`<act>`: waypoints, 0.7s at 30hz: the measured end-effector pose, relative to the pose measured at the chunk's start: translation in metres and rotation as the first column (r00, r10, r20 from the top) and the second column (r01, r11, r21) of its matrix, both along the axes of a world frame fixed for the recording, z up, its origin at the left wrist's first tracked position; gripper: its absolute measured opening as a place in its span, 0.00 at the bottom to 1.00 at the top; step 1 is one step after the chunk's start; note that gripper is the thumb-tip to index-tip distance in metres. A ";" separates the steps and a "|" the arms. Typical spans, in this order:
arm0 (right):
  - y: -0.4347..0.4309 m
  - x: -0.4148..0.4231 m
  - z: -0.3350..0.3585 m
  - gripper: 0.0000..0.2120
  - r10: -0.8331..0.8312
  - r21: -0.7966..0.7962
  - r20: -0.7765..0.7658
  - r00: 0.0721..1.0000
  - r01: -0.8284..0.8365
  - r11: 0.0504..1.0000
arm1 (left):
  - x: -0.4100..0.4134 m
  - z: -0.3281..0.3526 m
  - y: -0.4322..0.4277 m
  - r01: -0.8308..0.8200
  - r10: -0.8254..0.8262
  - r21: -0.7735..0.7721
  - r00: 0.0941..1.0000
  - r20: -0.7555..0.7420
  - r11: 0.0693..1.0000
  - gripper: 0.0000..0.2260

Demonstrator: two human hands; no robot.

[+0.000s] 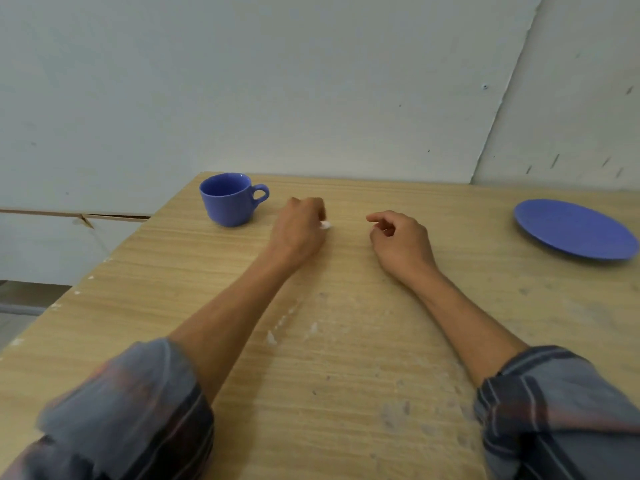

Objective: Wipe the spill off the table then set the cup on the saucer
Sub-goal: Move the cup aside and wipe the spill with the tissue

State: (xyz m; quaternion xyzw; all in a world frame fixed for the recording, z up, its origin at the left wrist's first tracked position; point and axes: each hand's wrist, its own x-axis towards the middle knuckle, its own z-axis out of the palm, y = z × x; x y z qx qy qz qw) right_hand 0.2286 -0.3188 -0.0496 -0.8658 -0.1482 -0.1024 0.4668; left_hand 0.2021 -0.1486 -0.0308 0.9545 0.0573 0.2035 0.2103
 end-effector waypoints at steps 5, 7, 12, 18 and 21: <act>-0.002 0.001 0.001 0.13 -0.018 0.061 -0.024 1.000 0.019 0.998 | -0.001 0.000 -0.014 0.201 -0.201 0.012 0.980 -0.014 0.980 0.06; -0.003 0.000 0.001 0.13 -0.024 0.096 -0.030 0.999 0.027 0.995 | 0.011 0.000 0.008 0.020 -0.020 -0.050 1.000 -0.013 0.999 0.03; -0.002 0.001 0.002 0.12 -0.061 0.154 -0.059 0.996 0.070 0.986 | 0.005 0.001 -0.023 0.177 -0.177 -0.006 0.984 -0.016 0.984 0.05; -0.003 0.003 0.002 0.12 -0.126 0.200 -0.052 0.991 0.133 0.971 | 0.016 0.000 -0.010 0.165 -0.165 -0.005 0.986 -0.002 0.986 0.05; -0.003 0.003 0.001 0.12 -0.113 0.213 -0.062 0.992 0.124 0.969 | 0.029 -0.001 0.008 0.000 0.000 -0.076 1.000 -0.005 0.997 0.05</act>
